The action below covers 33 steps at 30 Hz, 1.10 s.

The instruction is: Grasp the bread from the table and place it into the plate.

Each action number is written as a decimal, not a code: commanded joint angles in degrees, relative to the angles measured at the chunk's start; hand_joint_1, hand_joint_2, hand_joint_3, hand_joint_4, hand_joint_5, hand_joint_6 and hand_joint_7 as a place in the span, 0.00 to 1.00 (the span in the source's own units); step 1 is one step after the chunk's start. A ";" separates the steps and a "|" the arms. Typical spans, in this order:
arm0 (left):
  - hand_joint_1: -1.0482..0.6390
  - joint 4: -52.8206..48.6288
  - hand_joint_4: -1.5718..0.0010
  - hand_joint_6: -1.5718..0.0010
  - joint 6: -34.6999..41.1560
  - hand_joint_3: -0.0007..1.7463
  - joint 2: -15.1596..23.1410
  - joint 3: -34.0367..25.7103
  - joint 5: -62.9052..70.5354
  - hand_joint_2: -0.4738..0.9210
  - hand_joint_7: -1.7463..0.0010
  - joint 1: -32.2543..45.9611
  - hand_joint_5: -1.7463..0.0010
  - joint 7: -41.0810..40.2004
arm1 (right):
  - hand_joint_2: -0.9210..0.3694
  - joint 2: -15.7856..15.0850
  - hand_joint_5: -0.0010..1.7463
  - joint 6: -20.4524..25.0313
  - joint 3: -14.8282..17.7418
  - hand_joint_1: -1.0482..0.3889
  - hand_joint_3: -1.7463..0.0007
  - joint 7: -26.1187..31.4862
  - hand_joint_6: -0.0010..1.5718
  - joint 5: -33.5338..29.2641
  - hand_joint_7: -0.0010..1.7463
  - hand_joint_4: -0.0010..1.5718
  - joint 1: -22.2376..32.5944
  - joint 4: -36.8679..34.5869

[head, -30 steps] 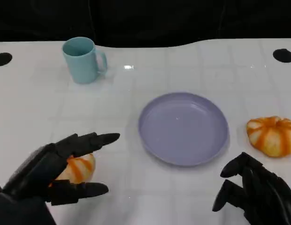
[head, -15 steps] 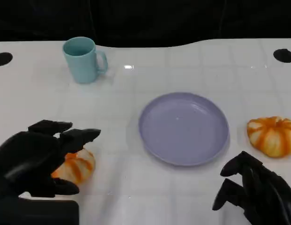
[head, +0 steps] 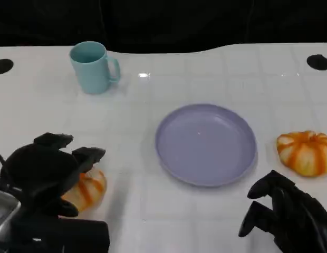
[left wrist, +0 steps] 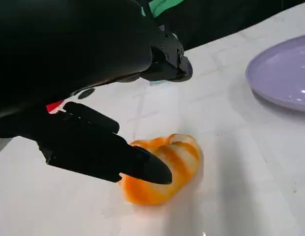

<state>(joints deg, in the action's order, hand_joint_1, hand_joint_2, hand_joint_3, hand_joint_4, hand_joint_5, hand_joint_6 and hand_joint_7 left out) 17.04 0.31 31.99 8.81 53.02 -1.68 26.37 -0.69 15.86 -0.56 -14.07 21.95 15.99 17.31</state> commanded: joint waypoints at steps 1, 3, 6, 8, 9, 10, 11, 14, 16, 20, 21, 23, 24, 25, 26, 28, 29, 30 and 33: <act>0.36 -5.41 0.98 0.87 0.64 0.00 0.02 1.95 -0.49 0.94 1.00 -2.57 0.92 -0.33 | 0.00 -0.74 1.00 0.09 0.35 0.38 0.73 -0.11 0.26 0.06 0.97 0.39 0.18 0.72; 0.36 -6.76 0.99 0.88 0.72 0.00 0.03 2.55 -0.83 0.94 1.00 -3.26 0.92 -0.45 | 0.00 -0.78 1.00 0.18 0.39 0.38 0.73 -0.10 0.26 0.08 0.97 0.39 0.17 0.72; 0.35 -9.05 0.99 0.90 0.76 0.01 0.01 3.78 -1.22 0.95 1.00 -4.78 0.93 0.07 | 0.00 -0.78 1.00 0.03 0.36 0.37 0.73 -0.18 0.26 0.01 0.97 0.39 0.17 0.59; 0.34 -12.01 0.99 0.91 0.59 0.01 -0.19 5.16 -1.34 0.95 1.00 -6.37 0.93 0.02 | 0.00 -0.72 1.00 -0.01 0.32 0.37 0.73 -0.11 0.26 -0.06 0.97 0.39 0.24 0.59; 0.34 -13.64 0.99 0.91 0.44 0.00 -0.30 5.89 -1.39 0.96 1.00 -7.16 0.93 -0.25 | 0.00 -0.69 1.00 0.02 0.31 0.37 0.73 -0.05 0.25 -0.08 0.97 0.39 0.28 0.63; 0.34 -15.91 0.99 0.91 0.13 0.00 -0.56 6.74 -1.31 0.96 1.00 -8.13 0.93 -1.05 | 0.00 -0.67 1.00 -0.04 0.28 0.37 0.73 -0.04 0.25 -0.11 0.97 0.40 0.37 0.67; 0.34 -18.21 0.98 0.91 0.03 0.00 -0.90 7.65 -1.06 0.95 1.00 -9.14 0.93 -1.90 | 0.00 -0.64 1.00 0.04 0.27 0.37 0.73 0.07 0.25 -0.14 0.96 0.40 0.44 0.78; 0.34 -21.02 0.98 0.91 0.01 0.00 -1.04 8.98 -1.06 0.95 1.00 -10.50 0.93 -3.35 | 0.00 -0.60 1.00 0.18 0.25 0.37 0.73 0.21 0.26 -0.17 0.96 0.39 0.50 0.93; 0.34 -22.62 0.98 0.91 -0.06 0.00 -1.20 9.49 -1.66 0.95 1.00 -11.30 0.93 -3.77 | 0.00 -0.69 1.00 0.12 0.21 0.37 0.73 0.12 0.26 -0.22 0.96 0.39 0.57 1.05; 0.36 -32.11 0.98 0.91 -0.43 0.00 -2.82 11.74 -2.07 0.96 1.00 -15.64 0.94 -5.72 | 0.00 -0.78 1.00 -0.16 0.19 0.37 0.73 -0.08 0.26 -0.27 0.96 0.40 0.69 1.02; 0.36 -33.38 0.98 0.91 -0.59 0.00 -2.92 12.13 -2.20 0.96 1.00 -16.22 0.94 -6.19 | 0.00 -0.78 1.00 -0.08 0.18 0.37 0.73 -0.01 0.26 -0.29 0.96 0.40 0.71 1.09; 0.37 -36.88 0.98 0.91 -0.87 0.00 -3.57 12.77 -2.95 0.96 1.00 -17.75 0.94 -6.83 | 0.00 -0.79 1.00 -0.25 0.20 0.37 0.73 -0.20 0.26 -0.17 0.96 0.40 0.74 1.03; 0.38 -38.57 0.97 0.90 -1.33 0.00 -3.81 13.01 -3.38 0.96 0.99 -18.40 0.94 -7.41 | 0.00 -0.78 1.00 -0.31 0.20 0.37 0.73 -0.23 0.26 -0.16 0.96 0.40 0.76 1.04; 0.38 -39.88 0.96 0.89 -1.97 0.00 -3.89 13.22 -3.86 0.96 0.99 -18.84 0.93 -8.18 | 0.00 -0.81 1.00 -0.24 0.19 0.37 0.73 -0.23 0.26 -0.13 0.96 0.39 0.85 1.17; 0.39 -40.96 0.94 0.87 -2.79 0.00 -3.95 13.25 -4.51 0.96 0.98 -19.08 0.92 -9.25 | 0.00 -0.83 1.00 -0.19 0.20 0.37 0.73 -0.25 0.26 -0.09 0.96 0.39 0.90 1.28; 0.42 -42.27 0.89 0.83 -3.81 0.00 -3.94 13.40 -5.37 0.97 0.97 -19.42 0.90 -10.63 | 0.00 -0.85 1.00 -0.15 0.21 0.37 0.73 -0.28 0.26 -0.04 0.96 0.39 0.96 1.37; 0.42 -43.44 0.88 0.82 -5.71 0.00 -4.19 12.73 -6.65 0.97 0.97 -19.22 0.90 -13.32 | 0.00 -0.87 1.00 -0.40 0.18 0.36 0.73 -0.44 0.26 -0.07 0.96 0.39 0.98 1.33; 0.45 -44.73 0.75 0.70 -7.86 0.05 -4.47 12.07 -7.94 0.98 0.94 -19.02 0.77 -16.35 | 0.00 -0.92 1.00 -0.50 0.13 0.37 0.73 -0.45 0.26 -0.22 0.96 0.39 1.00 1.36; 0.47 -48.20 0.54 0.36 -12.45 0.19 -4.83 11.25 -10.72 1.00 0.85 -19.23 0.30 -21.89 | 0.00 -0.94 1.00 -0.61 0.02 0.36 0.73 -0.43 0.26 -0.44 0.97 0.40 1.00 1.43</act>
<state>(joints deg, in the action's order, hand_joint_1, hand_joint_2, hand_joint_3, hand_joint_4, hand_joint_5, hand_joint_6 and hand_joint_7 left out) -28.08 -9.70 27.49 20.80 44.13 -20.84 8.83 -0.89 16.02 -0.62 -14.30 21.92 16.69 17.68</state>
